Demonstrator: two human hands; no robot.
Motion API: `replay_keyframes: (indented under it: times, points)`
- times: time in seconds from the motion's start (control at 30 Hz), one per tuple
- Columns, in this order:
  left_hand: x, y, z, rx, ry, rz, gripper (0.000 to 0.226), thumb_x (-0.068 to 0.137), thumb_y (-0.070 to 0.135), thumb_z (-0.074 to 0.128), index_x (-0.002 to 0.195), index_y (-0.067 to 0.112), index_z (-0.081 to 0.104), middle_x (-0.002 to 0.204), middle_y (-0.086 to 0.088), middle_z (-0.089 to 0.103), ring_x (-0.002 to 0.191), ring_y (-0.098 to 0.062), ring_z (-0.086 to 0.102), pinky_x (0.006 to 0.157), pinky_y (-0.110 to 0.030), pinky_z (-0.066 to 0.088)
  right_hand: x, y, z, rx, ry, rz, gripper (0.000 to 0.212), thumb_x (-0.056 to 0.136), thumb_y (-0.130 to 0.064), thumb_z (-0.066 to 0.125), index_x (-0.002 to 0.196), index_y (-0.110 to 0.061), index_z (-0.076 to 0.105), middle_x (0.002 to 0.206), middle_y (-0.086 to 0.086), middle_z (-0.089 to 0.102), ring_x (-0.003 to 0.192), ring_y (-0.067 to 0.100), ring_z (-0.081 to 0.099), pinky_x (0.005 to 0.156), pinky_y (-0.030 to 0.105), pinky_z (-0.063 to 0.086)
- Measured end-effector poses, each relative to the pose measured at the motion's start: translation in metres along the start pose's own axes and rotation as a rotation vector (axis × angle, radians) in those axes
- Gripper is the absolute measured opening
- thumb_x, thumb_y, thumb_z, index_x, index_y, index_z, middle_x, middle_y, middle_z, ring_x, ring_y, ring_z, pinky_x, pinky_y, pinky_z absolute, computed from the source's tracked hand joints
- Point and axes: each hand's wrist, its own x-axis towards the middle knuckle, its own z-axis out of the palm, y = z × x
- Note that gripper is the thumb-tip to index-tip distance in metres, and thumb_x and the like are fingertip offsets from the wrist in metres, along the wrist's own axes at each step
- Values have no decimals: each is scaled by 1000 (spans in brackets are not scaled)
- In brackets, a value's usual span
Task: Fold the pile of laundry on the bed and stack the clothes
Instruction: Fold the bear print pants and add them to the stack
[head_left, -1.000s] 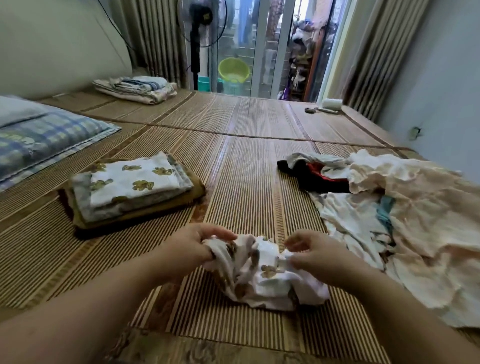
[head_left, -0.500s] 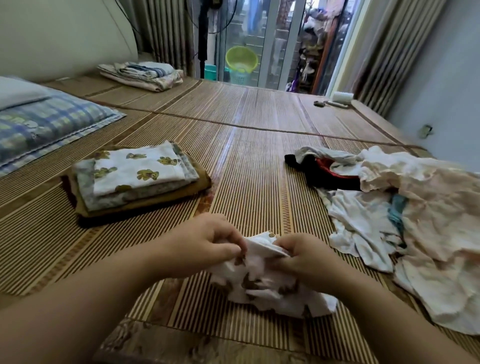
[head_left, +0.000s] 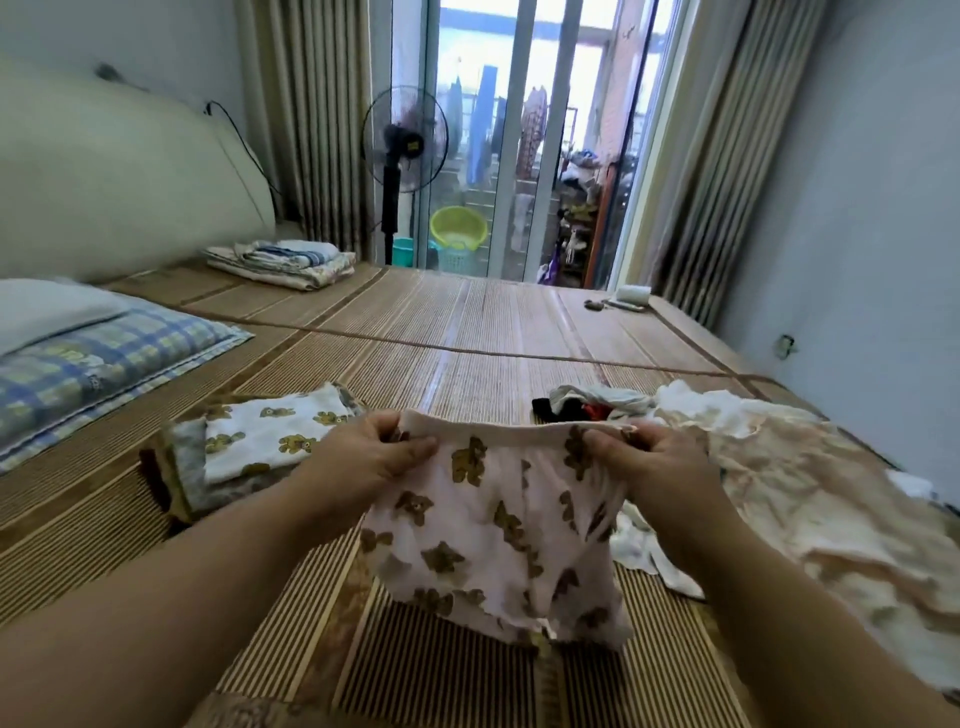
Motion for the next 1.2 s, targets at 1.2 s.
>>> replay_keyframes:
  times: [1.2]
  points:
    - [-30, 228, 66, 122, 78, 293, 16, 86, 17, 65, 90, 2, 66, 81, -16, 70, 68, -28, 70, 63, -38, 60, 21, -206, 7, 167, -57, -111, 52, 84, -50, 65, 96, 0, 66, 98, 24, 70, 94, 40, 68, 86, 54, 55]
